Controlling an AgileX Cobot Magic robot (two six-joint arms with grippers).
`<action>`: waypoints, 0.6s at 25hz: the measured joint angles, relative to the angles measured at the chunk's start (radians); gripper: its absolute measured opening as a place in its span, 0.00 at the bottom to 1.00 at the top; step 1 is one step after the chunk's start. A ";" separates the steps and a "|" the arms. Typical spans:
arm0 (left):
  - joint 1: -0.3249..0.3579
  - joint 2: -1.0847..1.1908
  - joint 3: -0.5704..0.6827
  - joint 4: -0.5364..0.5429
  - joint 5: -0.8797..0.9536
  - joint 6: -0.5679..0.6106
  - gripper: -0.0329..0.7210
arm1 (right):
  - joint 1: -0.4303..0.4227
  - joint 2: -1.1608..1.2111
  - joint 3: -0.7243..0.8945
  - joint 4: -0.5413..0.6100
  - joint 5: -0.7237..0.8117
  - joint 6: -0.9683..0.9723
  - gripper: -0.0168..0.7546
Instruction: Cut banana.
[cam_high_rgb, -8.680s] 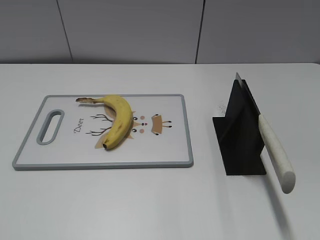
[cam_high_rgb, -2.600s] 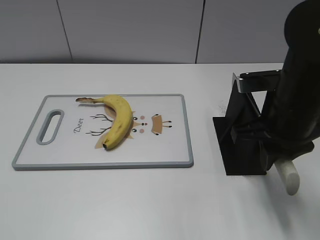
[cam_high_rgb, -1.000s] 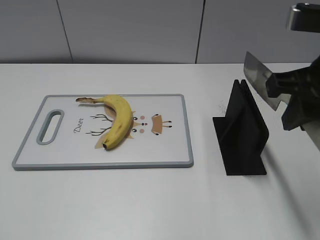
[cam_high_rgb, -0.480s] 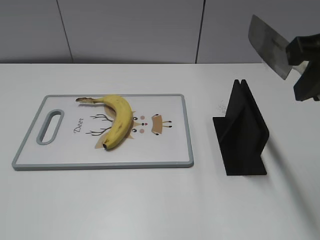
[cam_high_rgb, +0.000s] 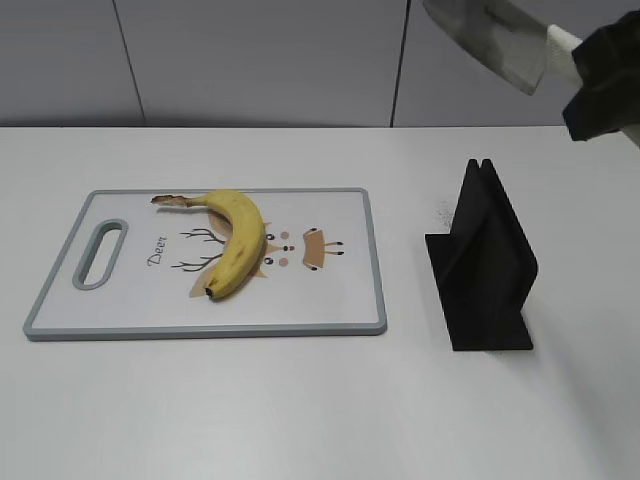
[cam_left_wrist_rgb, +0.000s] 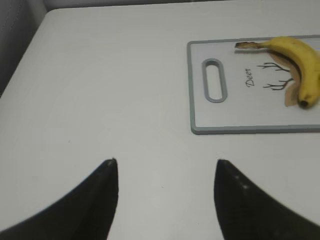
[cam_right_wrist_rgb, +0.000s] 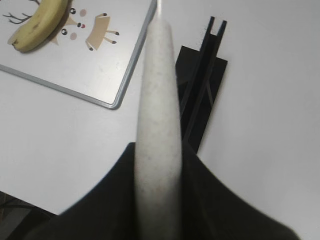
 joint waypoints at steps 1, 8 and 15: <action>-0.011 0.026 -0.006 -0.008 -0.012 0.016 0.81 | 0.000 0.013 -0.016 0.010 0.000 -0.037 0.24; -0.077 0.241 -0.112 -0.020 -0.084 0.143 0.81 | 0.000 0.163 -0.152 0.074 0.027 -0.346 0.24; -0.142 0.488 -0.270 -0.073 -0.117 0.328 0.81 | 0.000 0.320 -0.317 0.093 0.072 -0.602 0.24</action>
